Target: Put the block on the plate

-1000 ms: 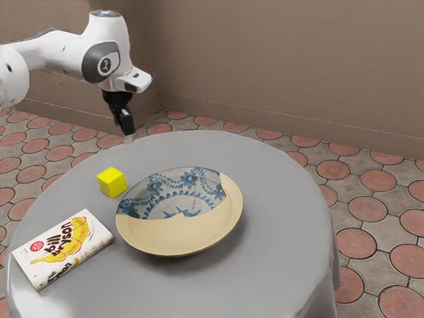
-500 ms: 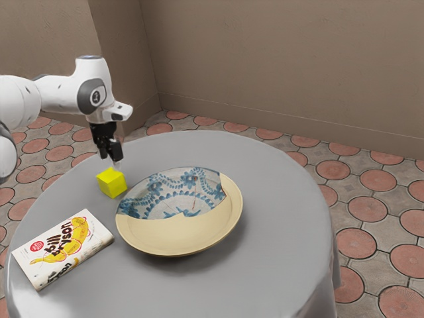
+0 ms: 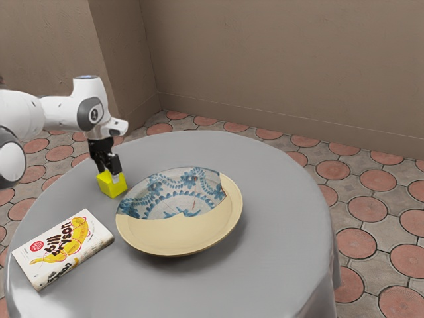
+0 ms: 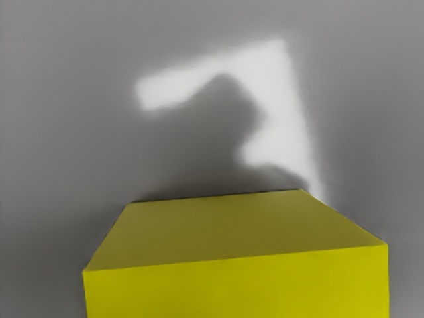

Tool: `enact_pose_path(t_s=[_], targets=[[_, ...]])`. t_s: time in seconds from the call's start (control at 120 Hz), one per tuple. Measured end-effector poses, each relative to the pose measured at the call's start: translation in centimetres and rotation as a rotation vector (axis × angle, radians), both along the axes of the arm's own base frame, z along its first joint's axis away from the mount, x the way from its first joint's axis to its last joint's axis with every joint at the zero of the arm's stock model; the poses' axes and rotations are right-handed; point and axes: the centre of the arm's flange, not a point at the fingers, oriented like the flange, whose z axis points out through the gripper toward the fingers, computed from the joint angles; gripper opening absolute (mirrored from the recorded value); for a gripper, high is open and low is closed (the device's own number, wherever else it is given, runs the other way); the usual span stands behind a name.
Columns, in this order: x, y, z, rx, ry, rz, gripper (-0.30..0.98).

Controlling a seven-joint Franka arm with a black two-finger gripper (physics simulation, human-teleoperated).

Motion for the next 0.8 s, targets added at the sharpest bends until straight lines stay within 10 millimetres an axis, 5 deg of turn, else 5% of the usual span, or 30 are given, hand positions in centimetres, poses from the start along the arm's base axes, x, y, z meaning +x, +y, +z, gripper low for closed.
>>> enact_pose_path(t_s=[0.492, 0.8], targets=[[0.3, 0.4, -2.4, -0.007, -0.006, 0.019, 0.68], [0.3, 0.5, -2.2, -0.004, -0.009, 0.022, 0.45]])
